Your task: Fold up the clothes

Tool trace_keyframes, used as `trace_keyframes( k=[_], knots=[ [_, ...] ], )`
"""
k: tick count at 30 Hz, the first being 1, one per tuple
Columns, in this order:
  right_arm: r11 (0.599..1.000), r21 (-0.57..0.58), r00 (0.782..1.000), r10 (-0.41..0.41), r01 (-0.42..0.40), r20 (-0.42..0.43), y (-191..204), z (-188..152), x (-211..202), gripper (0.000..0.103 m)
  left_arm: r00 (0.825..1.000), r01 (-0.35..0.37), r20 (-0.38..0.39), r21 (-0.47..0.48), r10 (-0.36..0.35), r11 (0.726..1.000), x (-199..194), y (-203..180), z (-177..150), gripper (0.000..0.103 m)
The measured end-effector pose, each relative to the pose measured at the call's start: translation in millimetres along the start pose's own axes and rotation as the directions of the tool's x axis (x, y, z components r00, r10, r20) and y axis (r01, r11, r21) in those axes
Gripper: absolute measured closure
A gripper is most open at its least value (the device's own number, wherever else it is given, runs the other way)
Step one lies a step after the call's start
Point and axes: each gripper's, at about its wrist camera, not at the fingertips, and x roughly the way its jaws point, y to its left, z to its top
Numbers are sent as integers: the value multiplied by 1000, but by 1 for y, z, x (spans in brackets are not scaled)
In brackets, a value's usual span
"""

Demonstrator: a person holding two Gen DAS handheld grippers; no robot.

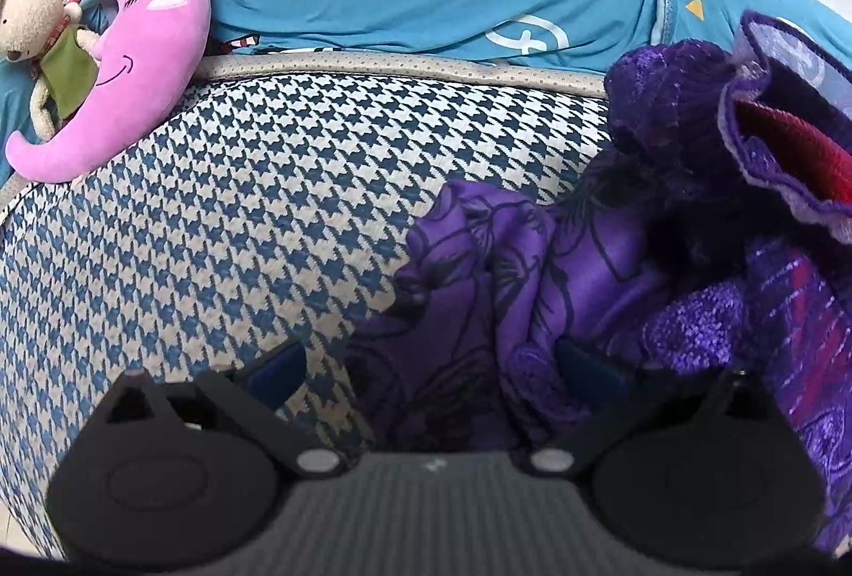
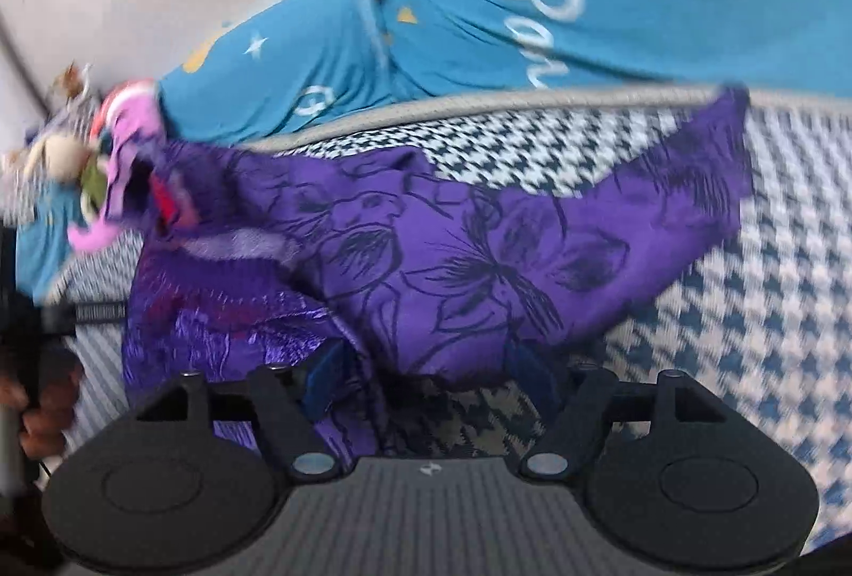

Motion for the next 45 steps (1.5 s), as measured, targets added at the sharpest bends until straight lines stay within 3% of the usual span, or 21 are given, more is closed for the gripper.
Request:
trace_keyframes(
  k=[7,14,16,17,20,24,26,29,31,32,34,36,40,45],
  knots=[
    [979,202,998,28,-38,49,-30,9,-7,32,1000,1,-3,1,-1,1000,0,3,0,0],
    [956,292,1000,-1,-4,17,-41,10,25,32,1000,1,3,14,-1,1000,-2,1,-1,0],
    [959,283,999,-10,-5,50,-37,12,29,41,1000,4,4,15,-4,1000,-3,1,-1,0],
    [963,271,998,-16,-2,66,-34,14,31,59,1000,6,5,17,-6,1000,-4,1,-1,0],
    [969,246,993,-23,-6,115,-24,24,33,89,1000,10,11,27,-11,1000,-6,0,-1,0],
    [963,259,976,15,-73,218,-14,40,27,92,999,19,25,38,-20,999,-10,0,-1,0],
    [956,258,957,62,-138,284,-7,49,19,92,999,29,32,45,-30,999,-13,1,-1,0],
    [929,214,897,201,-302,394,6,60,4,92,997,48,50,71,-52,996,-19,0,-3,0],
    [938,135,881,242,-320,407,23,69,-4,86,995,52,74,106,-60,993,-25,-4,-5,0],
    [955,101,895,221,-280,389,31,72,-6,75,995,54,81,116,-64,992,-26,-4,-6,0],
    [971,67,918,192,-228,346,39,73,-6,70,994,58,89,128,-70,990,-29,-5,-7,0],
    [966,60,926,221,-250,307,39,68,-5,60,993,73,83,116,-83,991,-29,-3,-5,0],
    [974,18,951,215,-225,222,42,52,-3,56,992,98,77,87,-104,991,-29,1,-1,0],
    [976,-64,966,215,-208,143,46,30,-6,36,988,121,85,63,-126,991,-34,3,0,0]
  ],
)
